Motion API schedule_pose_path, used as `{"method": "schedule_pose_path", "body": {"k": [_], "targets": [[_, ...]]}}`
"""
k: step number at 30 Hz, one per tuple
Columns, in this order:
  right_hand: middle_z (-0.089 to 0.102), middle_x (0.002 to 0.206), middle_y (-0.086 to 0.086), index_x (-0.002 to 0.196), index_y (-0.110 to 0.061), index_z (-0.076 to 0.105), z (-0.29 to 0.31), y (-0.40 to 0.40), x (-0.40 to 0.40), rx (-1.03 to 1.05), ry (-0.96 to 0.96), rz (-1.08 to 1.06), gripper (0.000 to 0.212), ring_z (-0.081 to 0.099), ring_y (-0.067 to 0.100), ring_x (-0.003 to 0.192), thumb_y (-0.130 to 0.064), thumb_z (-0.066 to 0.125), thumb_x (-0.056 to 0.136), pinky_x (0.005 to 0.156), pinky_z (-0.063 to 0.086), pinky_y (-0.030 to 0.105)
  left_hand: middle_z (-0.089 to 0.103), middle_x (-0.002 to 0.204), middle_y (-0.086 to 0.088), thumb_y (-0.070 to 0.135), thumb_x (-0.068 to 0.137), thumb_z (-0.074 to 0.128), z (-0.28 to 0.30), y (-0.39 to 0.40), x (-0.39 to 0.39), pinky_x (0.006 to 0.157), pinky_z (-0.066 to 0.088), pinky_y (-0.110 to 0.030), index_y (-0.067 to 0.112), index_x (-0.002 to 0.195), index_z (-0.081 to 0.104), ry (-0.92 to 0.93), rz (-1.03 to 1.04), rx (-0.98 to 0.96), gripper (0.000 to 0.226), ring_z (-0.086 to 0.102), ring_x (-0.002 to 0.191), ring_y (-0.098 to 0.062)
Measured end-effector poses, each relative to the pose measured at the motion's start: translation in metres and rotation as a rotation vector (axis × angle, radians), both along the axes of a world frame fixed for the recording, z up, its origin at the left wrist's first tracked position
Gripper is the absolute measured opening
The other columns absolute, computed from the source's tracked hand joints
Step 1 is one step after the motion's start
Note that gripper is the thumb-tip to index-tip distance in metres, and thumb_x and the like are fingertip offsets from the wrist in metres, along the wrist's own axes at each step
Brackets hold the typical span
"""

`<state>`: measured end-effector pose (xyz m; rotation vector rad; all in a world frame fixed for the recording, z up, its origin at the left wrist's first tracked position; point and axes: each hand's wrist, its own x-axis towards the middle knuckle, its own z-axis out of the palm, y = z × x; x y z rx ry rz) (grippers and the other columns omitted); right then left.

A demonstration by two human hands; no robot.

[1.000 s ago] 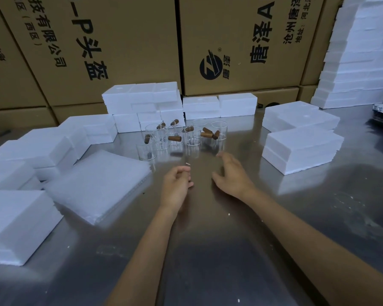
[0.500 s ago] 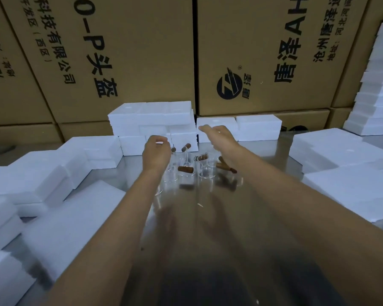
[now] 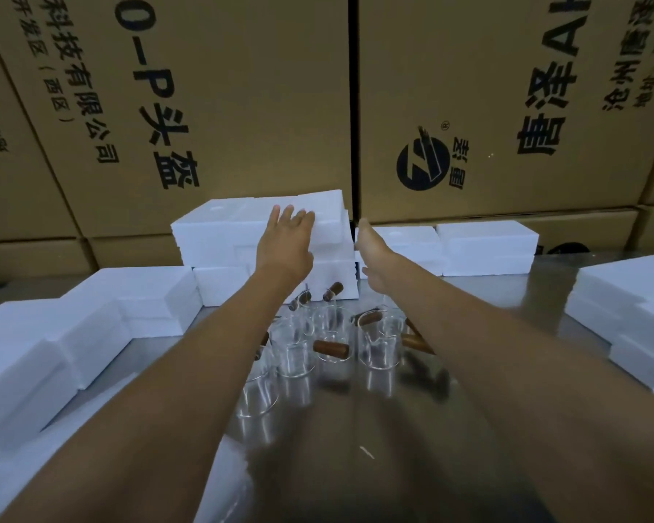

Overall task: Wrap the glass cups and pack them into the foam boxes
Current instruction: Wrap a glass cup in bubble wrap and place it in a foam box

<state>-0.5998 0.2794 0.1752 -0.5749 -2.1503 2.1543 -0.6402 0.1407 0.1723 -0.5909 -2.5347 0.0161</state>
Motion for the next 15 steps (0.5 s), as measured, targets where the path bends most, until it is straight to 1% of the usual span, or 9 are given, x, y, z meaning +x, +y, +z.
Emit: {"method": "schedule_pose_path", "body": {"k": [2, 4, 6, 8, 9, 10, 12, 13, 15], "targets": [[0.025, 0.161, 0.007, 0.155, -0.019, 0.024, -0.002, 0.000, -0.004, -0.026, 0.026, 0.007, 0.067, 0.024, 0.024, 0.147, -0.059, 0.016, 0.102, 0.119, 0.017, 0.041, 0.039, 0.157, -0.009, 0.014, 0.097, 0.057, -0.004, 0.003, -0.001, 0.125, -0.007, -0.037, 0.009, 0.151, 0.034, 0.072, -0.013, 0.051, 0.059, 0.022, 0.152, -0.025], [0.034, 0.156, 0.006, 0.151, -0.018, 0.034, -0.002, 0.002, -0.006, -0.082, 0.063, -0.005, 0.063, 0.032, 0.025, 0.143, -0.056, 0.020, 0.103, 0.116, 0.020, 0.041, 0.047, 0.152, -0.008, 0.015, 0.096, 0.057, -0.004, 0.008, 0.000, 0.125, -0.008, -0.035, 0.008, 0.147, 0.040, 0.105, -0.040, 0.081, 0.054, 0.033, 0.146, -0.023], [0.045, 0.142, 0.006, 0.137, -0.016, 0.045, 0.000, 0.006, -0.004, -0.147, 0.085, -0.041, 0.055, 0.041, 0.026, 0.132, -0.054, 0.026, 0.101, 0.111, 0.028, 0.041, 0.049, 0.149, -0.009, 0.016, 0.096, 0.058, -0.004, 0.012, 0.003, 0.125, -0.005, -0.034, 0.008, 0.147, 0.041, 0.091, -0.077, 0.109, 0.053, 0.039, 0.142, -0.023], [0.050, 0.124, 0.006, 0.120, -0.015, 0.047, 0.003, 0.011, -0.001, -0.192, 0.093, -0.085, 0.044, 0.048, 0.026, 0.116, -0.050, 0.030, 0.098, 0.103, 0.038, 0.040, 0.047, 0.151, -0.010, 0.017, 0.097, 0.058, -0.003, 0.016, 0.008, 0.126, 0.002, -0.036, 0.009, 0.149, 0.039, 0.057, -0.096, 0.159, 0.056, 0.037, 0.143, -0.026], [0.050, 0.118, 0.005, 0.118, -0.015, 0.048, 0.004, 0.014, 0.003, -0.175, 0.094, -0.104, 0.042, 0.050, 0.025, 0.106, -0.048, 0.031, 0.098, 0.095, 0.042, 0.037, 0.047, 0.151, -0.011, 0.017, 0.098, 0.058, -0.003, 0.018, 0.012, 0.126, 0.009, -0.037, 0.010, 0.150, 0.039, 0.035, -0.106, 0.191, 0.056, 0.036, 0.144, -0.029], [0.051, 0.113, 0.005, 0.118, -0.014, 0.049, 0.007, 0.016, 0.007, -0.139, 0.097, -0.117, 0.042, 0.049, 0.021, 0.096, -0.046, 0.031, 0.098, 0.085, 0.043, 0.033, 0.047, 0.151, -0.011, 0.017, 0.098, 0.059, -0.002, 0.020, 0.016, 0.124, 0.018, -0.039, 0.011, 0.151, 0.038, 0.009, -0.119, 0.231, 0.056, 0.036, 0.144, -0.031], [0.053, 0.107, 0.004, 0.115, -0.014, 0.052, 0.011, 0.018, 0.015, -0.079, 0.109, -0.116, 0.039, 0.048, 0.015, 0.082, -0.042, 0.029, 0.099, 0.067, 0.036, 0.029, 0.042, 0.155, -0.010, 0.016, 0.099, 0.059, 0.001, 0.025, 0.024, 0.115, 0.034, -0.041, 0.014, 0.152, 0.037, -0.066, -0.155, 0.327, 0.058, 0.036, 0.143, -0.032], [0.056, 0.107, 0.004, 0.115, -0.015, 0.054, 0.013, 0.018, 0.018, -0.063, 0.117, -0.104, 0.039, 0.049, 0.014, 0.081, -0.041, 0.029, 0.100, 0.062, 0.034, 0.028, 0.037, 0.158, -0.009, 0.016, 0.099, 0.059, 0.003, 0.028, 0.027, 0.112, 0.036, -0.041, 0.016, 0.153, 0.036, -0.105, -0.176, 0.375, 0.059, 0.036, 0.143, -0.031], [0.059, 0.103, 0.001, 0.114, -0.018, 0.056, 0.019, 0.016, 0.025, -0.034, 0.139, -0.089, 0.038, 0.051, 0.012, 0.079, -0.040, 0.029, 0.100, 0.058, 0.032, 0.027, 0.025, 0.164, -0.008, 0.014, 0.099, 0.058, 0.007, 0.033, 0.034, 0.114, 0.033, -0.038, 0.020, 0.154, 0.036, -0.163, -0.195, 0.454, 0.060, 0.033, 0.146, -0.028]]}}
